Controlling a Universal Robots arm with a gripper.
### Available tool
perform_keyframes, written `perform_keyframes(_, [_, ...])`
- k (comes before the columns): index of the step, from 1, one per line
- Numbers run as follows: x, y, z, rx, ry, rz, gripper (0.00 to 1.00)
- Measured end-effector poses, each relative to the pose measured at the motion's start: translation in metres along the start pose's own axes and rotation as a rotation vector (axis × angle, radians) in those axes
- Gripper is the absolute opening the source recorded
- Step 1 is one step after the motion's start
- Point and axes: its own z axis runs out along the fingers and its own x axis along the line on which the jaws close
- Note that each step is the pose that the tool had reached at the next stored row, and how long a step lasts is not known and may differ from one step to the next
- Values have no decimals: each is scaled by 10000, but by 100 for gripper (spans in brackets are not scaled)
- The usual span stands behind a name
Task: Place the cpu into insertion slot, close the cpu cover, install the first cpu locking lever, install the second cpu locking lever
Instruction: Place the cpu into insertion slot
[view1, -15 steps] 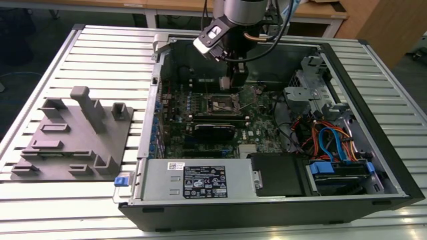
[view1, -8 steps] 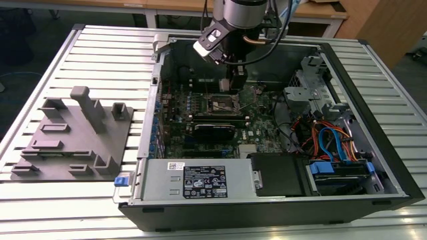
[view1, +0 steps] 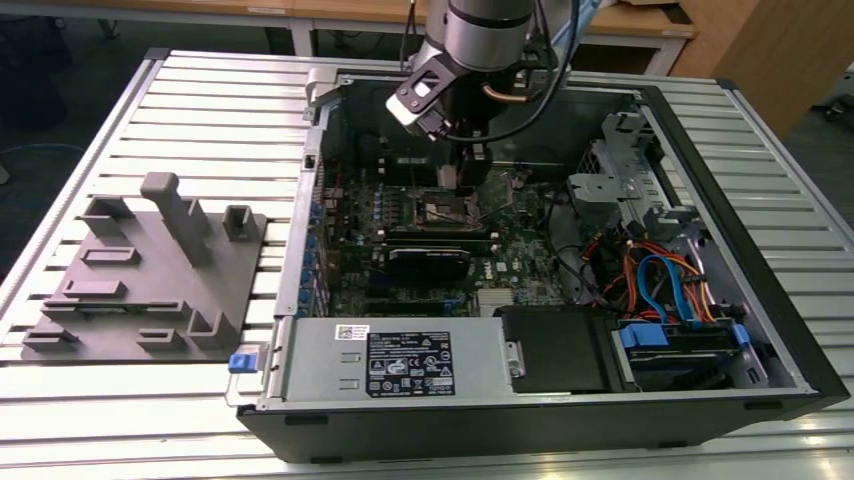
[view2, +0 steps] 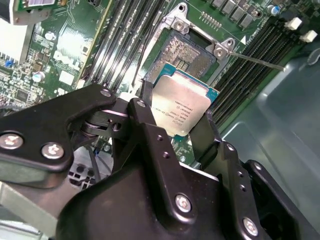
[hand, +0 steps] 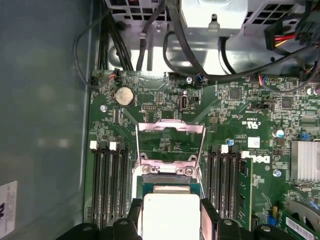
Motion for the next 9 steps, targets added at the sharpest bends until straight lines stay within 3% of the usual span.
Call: perform_keyframes(9, [-2, -55, 162, 8, 7, -284, 54])
